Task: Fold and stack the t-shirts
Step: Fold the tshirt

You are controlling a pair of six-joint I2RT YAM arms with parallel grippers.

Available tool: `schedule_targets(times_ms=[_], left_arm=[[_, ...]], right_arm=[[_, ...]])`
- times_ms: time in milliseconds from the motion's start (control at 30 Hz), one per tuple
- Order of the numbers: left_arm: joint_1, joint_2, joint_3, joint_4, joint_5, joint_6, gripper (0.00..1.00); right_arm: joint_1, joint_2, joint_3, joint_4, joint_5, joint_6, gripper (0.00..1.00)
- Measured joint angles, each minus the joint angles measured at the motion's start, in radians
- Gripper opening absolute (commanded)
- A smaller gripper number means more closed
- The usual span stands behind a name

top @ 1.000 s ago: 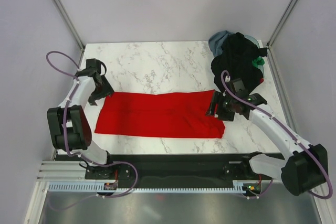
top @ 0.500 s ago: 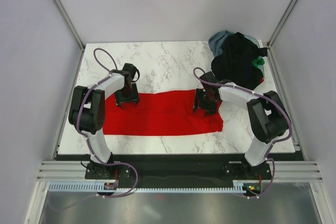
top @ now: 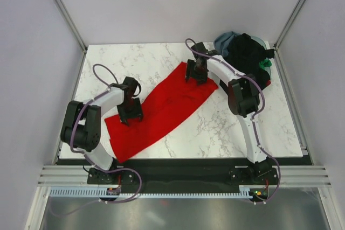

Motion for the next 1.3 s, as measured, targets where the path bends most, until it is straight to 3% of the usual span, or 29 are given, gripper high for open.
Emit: schedule_targets(times_ms=[167,267,567,733,867,1033,1200,1300], left_arm=[[-0.078,-0.111,-0.111,0.008,0.119,-0.088,0.68],[-0.130,-0.129,-0.145,0.064,0.192,-0.158,0.67],[-0.273,-0.094,-0.129,0.222,0.353,-0.335,0.67],[-0.317,-0.064,-0.089,0.266,0.412,-0.391,0.67],[-0.342,-0.133,-0.089,0.243,0.421,-0.431,0.67],[-0.364,-0.333,-0.079,0.159,0.360,-0.443,0.67],[-0.366,-0.479,-0.072,0.071,0.266,-0.443,0.66],[-0.373,-0.548,-0.114,0.053,0.237,-0.443,0.65]], right_arm=[[-0.016,0.220,0.370,-0.003,-0.065,-0.035,0.74],[-0.025,0.291,0.468,0.072,-0.129,-0.024,0.75],[-0.043,0.420,0.524,0.480,-0.328,0.148,0.84],[-0.040,0.474,0.524,0.694,-0.357,0.243,0.87],[-0.040,0.483,0.523,0.745,-0.332,0.281,0.88],[-0.042,0.470,0.492,0.773,-0.301,0.296,0.89],[-0.054,0.378,0.368,0.767,-0.287,0.286,0.98],[-0.070,0.343,0.359,0.742,-0.314,0.277,0.98]])
